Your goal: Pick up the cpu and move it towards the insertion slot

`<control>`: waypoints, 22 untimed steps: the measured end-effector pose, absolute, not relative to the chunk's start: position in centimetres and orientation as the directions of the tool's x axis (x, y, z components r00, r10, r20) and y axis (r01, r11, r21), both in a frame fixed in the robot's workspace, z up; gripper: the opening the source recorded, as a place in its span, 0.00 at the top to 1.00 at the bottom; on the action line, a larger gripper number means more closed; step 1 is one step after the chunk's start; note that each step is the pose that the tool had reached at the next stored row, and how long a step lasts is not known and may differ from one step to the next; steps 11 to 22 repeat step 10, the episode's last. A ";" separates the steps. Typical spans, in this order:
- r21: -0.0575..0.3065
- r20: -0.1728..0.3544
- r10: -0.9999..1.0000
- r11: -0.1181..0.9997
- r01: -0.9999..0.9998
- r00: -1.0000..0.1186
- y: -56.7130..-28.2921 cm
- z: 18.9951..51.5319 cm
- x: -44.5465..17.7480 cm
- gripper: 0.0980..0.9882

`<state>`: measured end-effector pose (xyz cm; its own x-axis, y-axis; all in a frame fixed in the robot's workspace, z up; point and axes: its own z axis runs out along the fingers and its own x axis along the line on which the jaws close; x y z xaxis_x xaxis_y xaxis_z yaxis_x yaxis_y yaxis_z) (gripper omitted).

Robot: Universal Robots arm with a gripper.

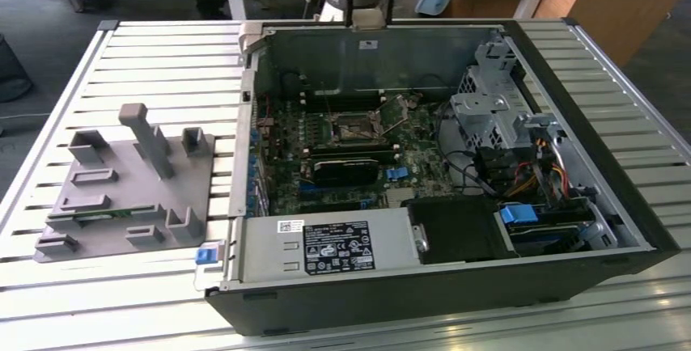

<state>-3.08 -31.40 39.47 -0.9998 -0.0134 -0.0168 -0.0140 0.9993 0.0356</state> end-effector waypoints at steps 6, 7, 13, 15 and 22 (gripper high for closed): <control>0.036 -0.018 -0.009 0.999 -0.009 -1.000 -31.3 39.4 -2.8 0.50; 0.036 -0.018 -0.009 0.999 -0.009 -1.000 -31.3 39.5 -2.8 0.50; 0.036 -0.018 -0.009 0.999 -0.009 -1.000 -31.3 39.5 -2.8 0.50; 0.036 -0.018 -0.009 0.999 -0.009 -1.000 -31.3 39.5 -2.8 0.50; 0.036 -0.018 -0.009 0.999 -0.009 -1.000 -31.3 39.5 -2.8 0.50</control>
